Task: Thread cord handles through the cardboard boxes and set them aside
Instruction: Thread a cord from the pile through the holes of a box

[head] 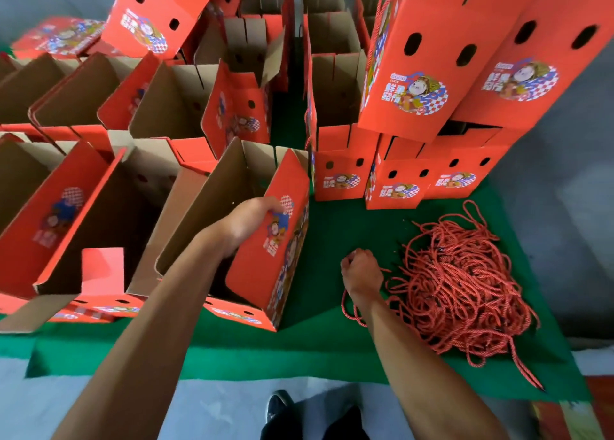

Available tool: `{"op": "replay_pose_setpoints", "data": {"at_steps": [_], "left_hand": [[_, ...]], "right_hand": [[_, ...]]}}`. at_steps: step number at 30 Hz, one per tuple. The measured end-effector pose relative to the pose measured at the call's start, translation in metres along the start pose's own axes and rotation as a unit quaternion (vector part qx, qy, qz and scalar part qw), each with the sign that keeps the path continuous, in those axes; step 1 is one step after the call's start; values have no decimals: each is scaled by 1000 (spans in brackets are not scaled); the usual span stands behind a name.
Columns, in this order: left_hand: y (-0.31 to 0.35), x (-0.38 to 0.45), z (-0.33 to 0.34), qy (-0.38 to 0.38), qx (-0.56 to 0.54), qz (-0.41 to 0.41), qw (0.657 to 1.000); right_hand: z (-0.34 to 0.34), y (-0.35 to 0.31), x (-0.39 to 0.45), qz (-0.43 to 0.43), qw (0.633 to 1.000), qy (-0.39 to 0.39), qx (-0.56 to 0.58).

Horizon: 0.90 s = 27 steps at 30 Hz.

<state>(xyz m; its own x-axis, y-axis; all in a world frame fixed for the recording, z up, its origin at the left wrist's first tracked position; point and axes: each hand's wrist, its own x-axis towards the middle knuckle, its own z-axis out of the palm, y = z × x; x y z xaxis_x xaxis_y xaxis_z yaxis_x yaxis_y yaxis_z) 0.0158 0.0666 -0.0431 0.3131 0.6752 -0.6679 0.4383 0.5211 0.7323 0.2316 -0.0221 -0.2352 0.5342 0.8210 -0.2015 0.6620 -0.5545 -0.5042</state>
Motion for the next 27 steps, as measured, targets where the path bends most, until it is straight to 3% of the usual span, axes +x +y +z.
{"op": "replay_pose_setpoints", "data": {"at_steps": [3,6,9,12,13,17,21,27], "left_hand": [[-6,3,-6,-18,-9,9,1000],[-12,11,-9,-57,-11,21,998],[-15,16,-6,-65,-17,31,997],[-18,16,-6,-65,-22,43,997],[-19,16,-8,-65,-29,44,997],[-24,14,-9,-66,-61,50,995],[-26,12,-4,-71,-79,50,993],[-29,1,1,-66,-92,40,993]], "right_hand": [[-3,-5,1,5,999,-23,32],[-9,-20,-3,-9,973,-47,227],[-20,-45,-8,-28,903,-61,423],[-23,-70,-8,-30,790,-107,603],[-22,-75,-8,-31,771,-115,625],[-21,-83,-5,-70,848,-101,515],[-23,-84,-4,-94,892,-110,428],[-26,-88,-2,-121,921,-112,353]]}}
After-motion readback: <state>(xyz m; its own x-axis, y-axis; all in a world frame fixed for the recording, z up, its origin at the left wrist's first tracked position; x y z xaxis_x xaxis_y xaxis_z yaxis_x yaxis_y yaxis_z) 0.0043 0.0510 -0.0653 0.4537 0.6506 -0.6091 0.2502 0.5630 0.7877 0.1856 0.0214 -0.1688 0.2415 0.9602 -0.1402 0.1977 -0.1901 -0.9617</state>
